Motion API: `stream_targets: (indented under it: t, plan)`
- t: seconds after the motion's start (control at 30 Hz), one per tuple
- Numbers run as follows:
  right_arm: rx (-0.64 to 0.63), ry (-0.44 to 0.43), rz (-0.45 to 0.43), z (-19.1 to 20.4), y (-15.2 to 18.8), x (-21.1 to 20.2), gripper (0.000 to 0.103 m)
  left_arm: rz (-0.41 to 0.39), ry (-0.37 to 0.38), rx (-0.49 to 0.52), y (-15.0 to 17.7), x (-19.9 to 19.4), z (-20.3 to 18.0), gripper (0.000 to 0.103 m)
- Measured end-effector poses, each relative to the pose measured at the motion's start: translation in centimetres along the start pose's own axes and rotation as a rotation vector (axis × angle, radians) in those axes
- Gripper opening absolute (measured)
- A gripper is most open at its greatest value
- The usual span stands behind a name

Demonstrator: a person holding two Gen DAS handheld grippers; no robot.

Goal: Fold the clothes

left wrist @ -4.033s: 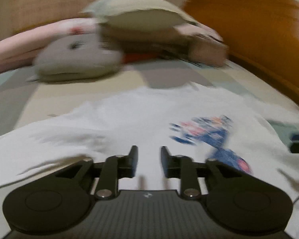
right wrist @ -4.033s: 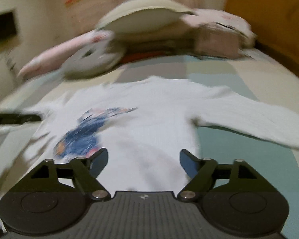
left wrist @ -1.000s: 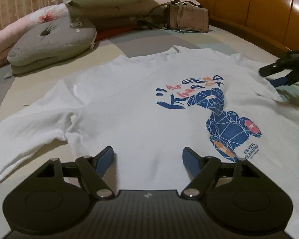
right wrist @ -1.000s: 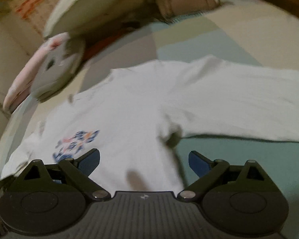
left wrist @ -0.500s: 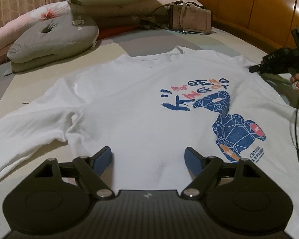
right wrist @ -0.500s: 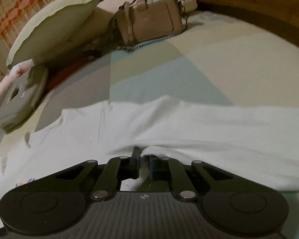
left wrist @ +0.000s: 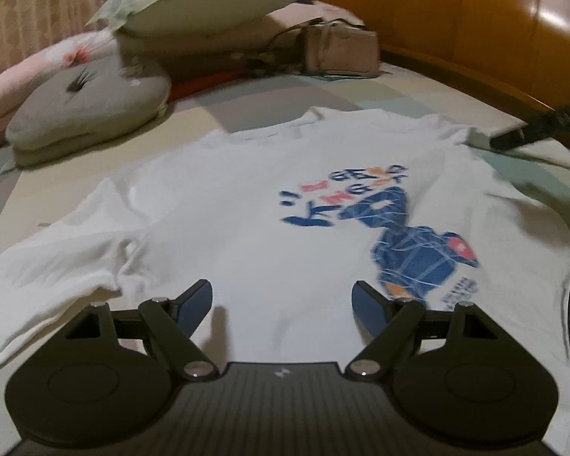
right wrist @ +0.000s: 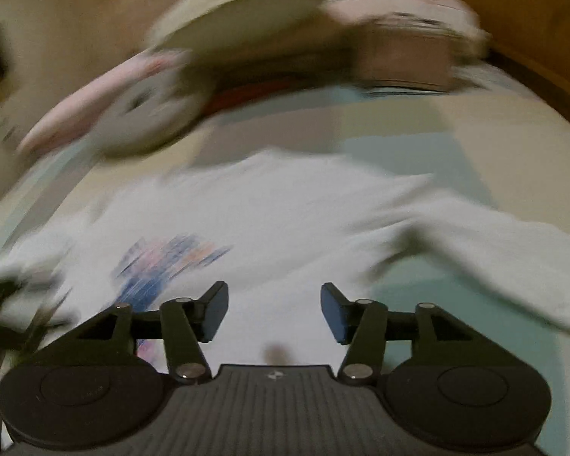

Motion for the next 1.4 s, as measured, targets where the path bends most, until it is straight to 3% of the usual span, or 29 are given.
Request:
stream_targets:
  t: [0.1, 0.17, 0.3, 0.43, 0.53, 0.67, 0.77, 0.87, 0.97, 1.03, 1.1, 1.27, 1.4]
  plan:
    - [-0.118, -0.001, 0.067, 3.5, 3.9, 1.1, 0.066, 0.014, -0.015, 0.036, 0.5, 0.2, -0.7, 0.081]
    - [-0.140, 0.042, 0.119, 3.5, 6.4, 1.5, 0.067, 0.032, -0.024, 0.037, 1.1, 0.4, -0.7, 0.081]
    - [-0.197, 0.141, 0.130, 1.8, 10.2, -1.5, 0.085, 0.042, -0.013, 0.009, 1.8, 0.2, 0.3, 0.082]
    - [-0.132, 0.196, 0.154, 1.2, 10.8, -4.7, 0.081, 0.037, -0.050, 0.003, 1.8, -0.5, 0.7, 0.082]
    - [-0.142, 0.112, 0.102, 4.5, 10.5, -5.6, 0.081, 0.015, -0.046, 0.039, 1.6, -1.2, -0.1, 0.082]
    - [-0.207, 0.099, 0.160, 7.5, 12.0, -3.0, 0.081, 0.038, -0.063, 0.067, 2.2, -1.3, -0.5, 0.082]
    - [-0.142, 0.113, 0.154, 6.7, 14.1, -3.1, 0.093, 0.060, -0.060, -0.011, 2.8, -1.2, 1.1, 0.084]
    - [-0.134, 0.135, 0.167, 6.9, 15.5, -4.5, 0.094, 0.064, -0.069, -0.078, 3.0, -1.4, 2.6, 0.084]
    - [-0.088, 0.118, 0.109, 7.6, 14.1, -5.3, 0.093, 0.033, -0.073, -0.099, 2.6, -2.1, 2.9, 0.081]
    - [-0.094, 0.126, 0.012, 8.2, 11.5, -4.9, 0.101, 0.006, -0.061, -0.110, 2.1, -2.7, 2.8, 0.082]
    - [-0.095, 0.151, -0.025, 8.6, 9.0, -3.3, 0.103, -0.012, -0.032, -0.166, 1.2, -2.9, 2.9, 0.082]
    - [-0.114, 0.098, -0.020, 8.8, 4.7, 2.2, 0.103, 0.036, 0.047, -0.288, -3.2, -1.2, 3.4, 0.082]
    - [-0.082, 0.029, 0.006, 7.7, 4.8, 3.9, 0.103, 0.095, 0.107, -0.345, -8.4, 2.9, 3.0, 0.083]
Point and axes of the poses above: each gripper's, at about its wrist camera, not at the fingertips, and x roughly the way its jaws point, z to its left, y to its underside, the point moved 7 cm from there along x, roughly the way its jaws point, and after that the axes turned 4 degrees about -y, right-handed, at the moved point
